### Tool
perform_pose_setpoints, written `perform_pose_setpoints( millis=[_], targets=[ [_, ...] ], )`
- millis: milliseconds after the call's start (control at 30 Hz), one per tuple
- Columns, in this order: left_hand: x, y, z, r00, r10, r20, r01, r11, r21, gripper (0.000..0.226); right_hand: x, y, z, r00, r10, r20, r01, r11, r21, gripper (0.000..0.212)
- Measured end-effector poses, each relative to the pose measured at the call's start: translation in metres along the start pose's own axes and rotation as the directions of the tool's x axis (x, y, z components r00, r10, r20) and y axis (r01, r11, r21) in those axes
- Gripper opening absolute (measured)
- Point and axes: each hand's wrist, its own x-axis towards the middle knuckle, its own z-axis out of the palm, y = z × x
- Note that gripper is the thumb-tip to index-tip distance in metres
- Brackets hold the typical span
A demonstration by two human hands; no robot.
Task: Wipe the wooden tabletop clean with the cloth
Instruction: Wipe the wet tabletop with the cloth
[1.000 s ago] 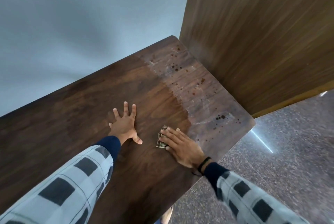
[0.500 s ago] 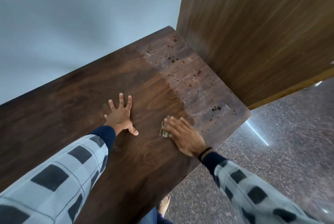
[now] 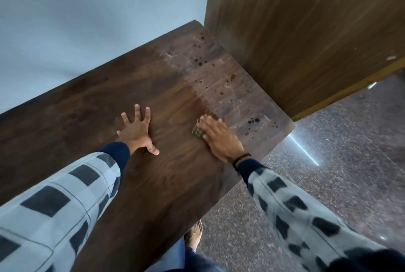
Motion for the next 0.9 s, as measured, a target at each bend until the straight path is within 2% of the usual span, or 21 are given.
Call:
perform_pose_setpoints(
  millis=[100, 167, 200, 267, 333, 400, 433, 500, 567, 600, 733, 900],
  targets=[
    [0.000, -0.003, 0.002, 1.000, -0.005, -0.011, 0.005, 1.000, 0.010, 0.163, 0.017, -0.005, -0.006, 0.968, 0.245, -0.048, -0.238, 0.963, 0.124, 0.052],
    [0.002, -0.004, 0.004, 1.000, 0.004, -0.014, -0.004, 1.000, 0.011, 0.163, 0.002, -0.024, 0.007, 0.953, 0.298, -0.058, -0.283, 0.941, 0.187, 0.055],
    [0.003, -0.004, 0.004, 1.000, 0.009, -0.016, -0.009, 1.000, 0.008, 0.164, -0.011, -0.034, 0.015, 0.965, 0.256, -0.063, -0.242, 0.954, 0.176, 0.056],
    [0.005, -0.005, 0.004, 1.000, 0.009, -0.013, -0.009, 1.000, 0.004, 0.164, -0.042, -0.042, 0.030, 0.997, 0.054, -0.063, -0.048, 0.994, 0.094, 0.056],
    [0.006, -0.005, 0.003, 1.000, 0.002, -0.012, -0.002, 1.000, 0.012, 0.164, -0.053, -0.025, 0.032, 0.985, -0.175, -0.001, 0.175, 0.984, 0.004, 0.055],
    [0.006, -0.003, 0.003, 1.000, -0.010, -0.005, 0.010, 1.000, 0.016, 0.164, -0.044, -0.002, 0.021, 0.963, -0.265, 0.049, 0.268, 0.960, -0.081, 0.054],
    [0.006, -0.003, 0.003, 1.000, -0.012, -0.004, 0.012, 1.000, 0.018, 0.164, -0.035, 0.005, 0.015, 0.976, -0.217, 0.026, 0.218, 0.973, -0.081, 0.054],
    [0.006, -0.003, 0.004, 1.000, -0.014, -0.002, 0.014, 1.000, 0.027, 0.164, -0.022, 0.001, 0.010, 0.998, 0.043, -0.056, -0.041, 0.999, 0.028, 0.052],
    [0.007, -0.004, 0.004, 1.000, -0.009, -0.003, 0.009, 1.000, 0.021, 0.163, -0.021, -0.023, 0.018, 0.952, 0.282, -0.117, -0.259, 0.949, 0.180, 0.052],
    [0.007, -0.004, 0.005, 1.000, -0.006, -0.003, 0.006, 1.000, 0.013, 0.163, -0.027, -0.037, 0.025, 0.938, 0.317, -0.137, -0.285, 0.935, 0.211, 0.052],
    [0.005, -0.004, 0.003, 1.000, -0.006, 0.002, 0.006, 1.000, 0.008, 0.163, -0.056, -0.051, 0.039, 0.976, 0.141, -0.168, -0.116, 0.982, 0.151, 0.049],
    [-0.010, 0.004, 0.008, 0.999, 0.012, -0.032, -0.012, 1.000, 0.026, 0.151, -0.058, -0.051, 0.031, 0.986, 0.123, -0.110, -0.111, 0.988, 0.105, 0.050]
  ],
)
